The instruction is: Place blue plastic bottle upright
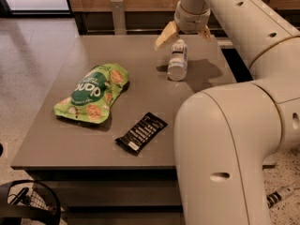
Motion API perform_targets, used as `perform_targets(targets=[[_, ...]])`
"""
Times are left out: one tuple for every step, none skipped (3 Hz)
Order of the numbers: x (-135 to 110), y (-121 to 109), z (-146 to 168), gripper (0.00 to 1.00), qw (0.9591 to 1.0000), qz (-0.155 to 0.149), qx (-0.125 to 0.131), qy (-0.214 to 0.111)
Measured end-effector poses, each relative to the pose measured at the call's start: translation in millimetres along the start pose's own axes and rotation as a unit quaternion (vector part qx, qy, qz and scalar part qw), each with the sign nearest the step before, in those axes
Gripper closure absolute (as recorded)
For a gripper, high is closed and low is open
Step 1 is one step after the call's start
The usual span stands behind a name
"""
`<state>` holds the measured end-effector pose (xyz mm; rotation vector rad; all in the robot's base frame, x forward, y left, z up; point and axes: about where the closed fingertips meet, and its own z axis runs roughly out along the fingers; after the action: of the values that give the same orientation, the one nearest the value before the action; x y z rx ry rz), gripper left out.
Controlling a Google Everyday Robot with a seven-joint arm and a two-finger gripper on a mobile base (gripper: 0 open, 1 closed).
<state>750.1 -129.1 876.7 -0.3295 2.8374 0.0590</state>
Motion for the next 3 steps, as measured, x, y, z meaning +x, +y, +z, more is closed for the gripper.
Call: perform_targets(targets=[[1.9, -0.5, 13.4, 0.00, 0.9996, 0.016, -0.011, 0.023], [2.5, 2.3, 19.3, 0.00, 0.9990, 0.021, -0.013, 0.037], [0.4, 11.2, 19.0, 0.00, 0.9987, 0.018, -0.004, 0.047]])
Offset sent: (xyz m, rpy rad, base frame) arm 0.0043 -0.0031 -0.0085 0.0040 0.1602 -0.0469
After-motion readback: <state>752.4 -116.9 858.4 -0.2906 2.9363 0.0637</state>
